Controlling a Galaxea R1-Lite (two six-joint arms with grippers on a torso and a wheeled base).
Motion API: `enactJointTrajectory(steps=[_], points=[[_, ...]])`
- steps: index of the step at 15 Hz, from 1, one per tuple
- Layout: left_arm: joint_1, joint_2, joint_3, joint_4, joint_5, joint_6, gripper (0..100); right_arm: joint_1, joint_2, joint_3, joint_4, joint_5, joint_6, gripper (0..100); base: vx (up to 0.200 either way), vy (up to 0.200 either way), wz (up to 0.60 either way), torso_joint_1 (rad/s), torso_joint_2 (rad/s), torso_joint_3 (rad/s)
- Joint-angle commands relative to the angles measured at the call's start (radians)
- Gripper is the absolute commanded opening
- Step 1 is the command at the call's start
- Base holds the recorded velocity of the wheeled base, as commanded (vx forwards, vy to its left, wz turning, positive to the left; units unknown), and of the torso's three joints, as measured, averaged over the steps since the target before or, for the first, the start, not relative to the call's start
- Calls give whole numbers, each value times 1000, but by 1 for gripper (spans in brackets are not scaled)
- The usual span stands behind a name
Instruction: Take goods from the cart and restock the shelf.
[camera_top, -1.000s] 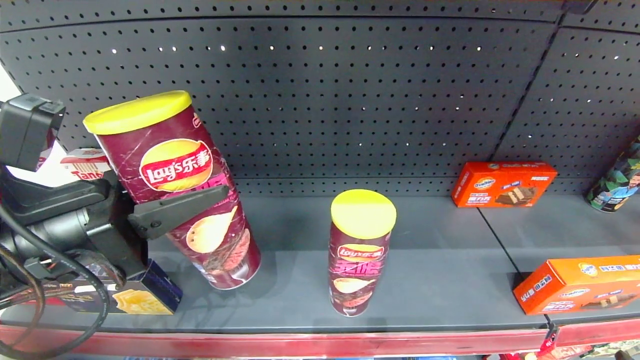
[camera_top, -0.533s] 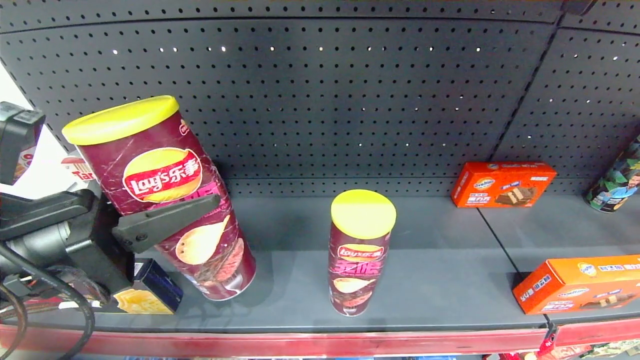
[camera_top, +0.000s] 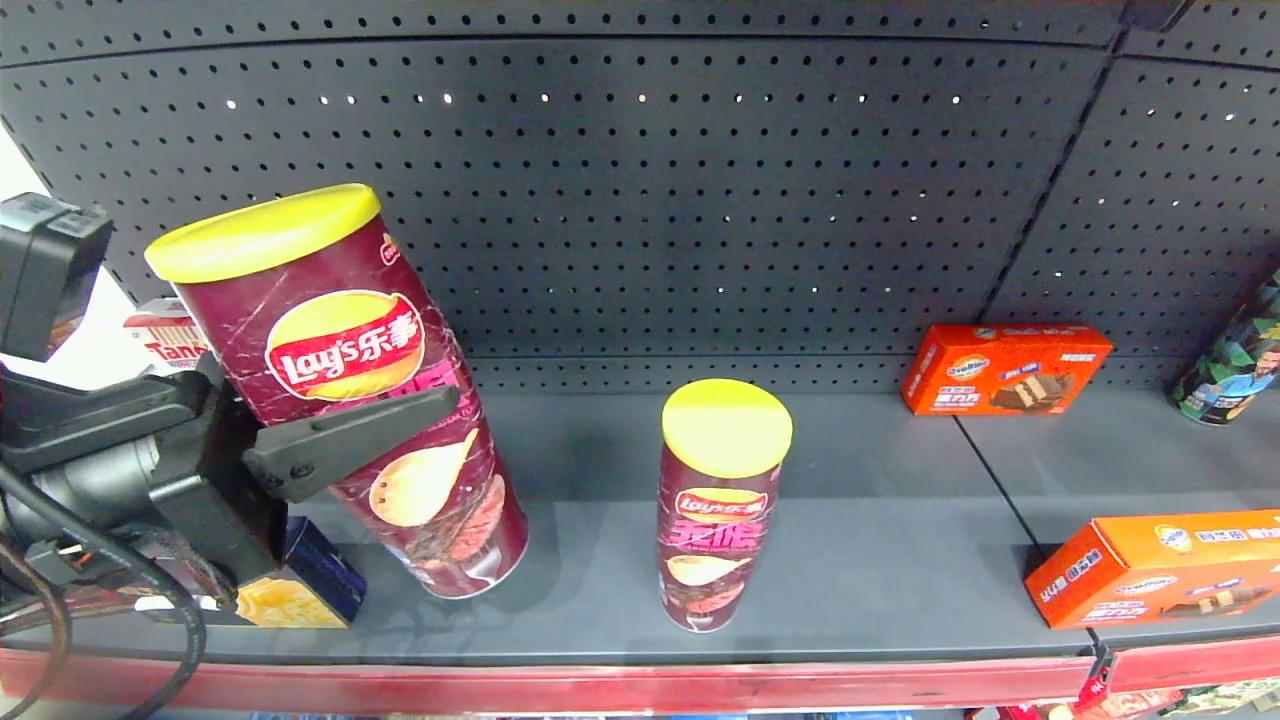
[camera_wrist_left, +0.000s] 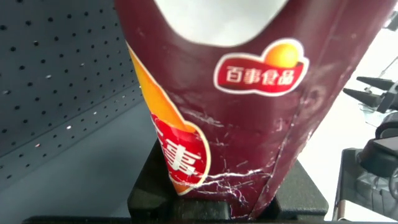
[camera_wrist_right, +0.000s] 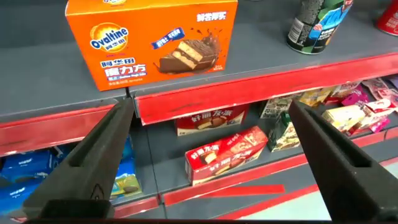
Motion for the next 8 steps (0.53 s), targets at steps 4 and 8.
enactJointTrajectory(steps=[4, 8], points=[[-52, 110, -52, 14, 6, 49, 0, -1, 2, 2, 0, 0, 1, 100, 0, 0, 0, 0, 0, 0], [-110, 157, -55, 47, 12, 78, 0, -1, 2, 2, 0, 0, 1, 100, 0, 0, 0, 0, 0, 0]])
